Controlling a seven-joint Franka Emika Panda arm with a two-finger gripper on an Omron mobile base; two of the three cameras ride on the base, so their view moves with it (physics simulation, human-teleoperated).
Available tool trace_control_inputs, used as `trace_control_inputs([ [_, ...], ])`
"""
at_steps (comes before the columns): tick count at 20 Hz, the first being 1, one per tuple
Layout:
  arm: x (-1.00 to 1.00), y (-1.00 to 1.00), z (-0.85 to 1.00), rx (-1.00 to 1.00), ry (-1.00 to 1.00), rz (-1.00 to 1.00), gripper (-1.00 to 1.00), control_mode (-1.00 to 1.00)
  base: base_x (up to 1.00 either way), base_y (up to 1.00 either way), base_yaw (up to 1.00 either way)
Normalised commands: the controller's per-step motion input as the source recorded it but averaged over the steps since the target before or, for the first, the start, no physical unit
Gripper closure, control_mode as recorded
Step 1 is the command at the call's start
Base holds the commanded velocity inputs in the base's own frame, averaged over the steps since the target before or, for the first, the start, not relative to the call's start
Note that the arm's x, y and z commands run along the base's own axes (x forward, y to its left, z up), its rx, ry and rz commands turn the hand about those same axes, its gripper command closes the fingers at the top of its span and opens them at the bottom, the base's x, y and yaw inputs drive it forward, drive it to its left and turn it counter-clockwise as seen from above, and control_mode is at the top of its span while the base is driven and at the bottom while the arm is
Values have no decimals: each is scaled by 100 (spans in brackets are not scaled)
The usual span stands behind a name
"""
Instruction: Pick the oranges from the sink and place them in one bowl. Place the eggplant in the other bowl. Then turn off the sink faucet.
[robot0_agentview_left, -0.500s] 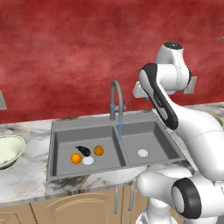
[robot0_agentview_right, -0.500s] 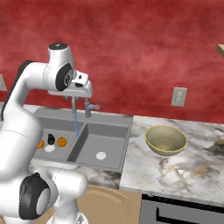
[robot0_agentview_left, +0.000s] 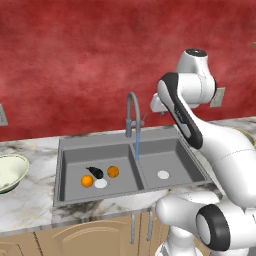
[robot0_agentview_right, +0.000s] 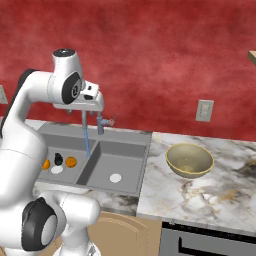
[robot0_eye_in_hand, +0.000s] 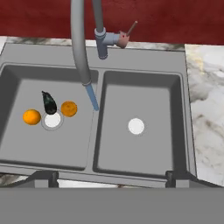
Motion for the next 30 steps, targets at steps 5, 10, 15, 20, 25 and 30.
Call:
trace_control_inputs([
  [5, -4, 22, -5, 0, 0, 0, -100, -100, 0, 0, 0],
  [10, -4, 17, -9, 1, 0, 0, -100, -100, 0, 0, 0],
  [15, 0, 24, -15, 3, 0, 3, -100, -100, 0, 0, 0],
  [20, 0, 35, -22, 1, 0, 6, -100, -100, 0, 0, 0],
  [25, 0, 37, -23, 0, 0, 6, -100, -100, 0, 0, 0],
  [30, 0, 38, -26, 0, 3, 7, -100, -100, 0, 0, 0],
])
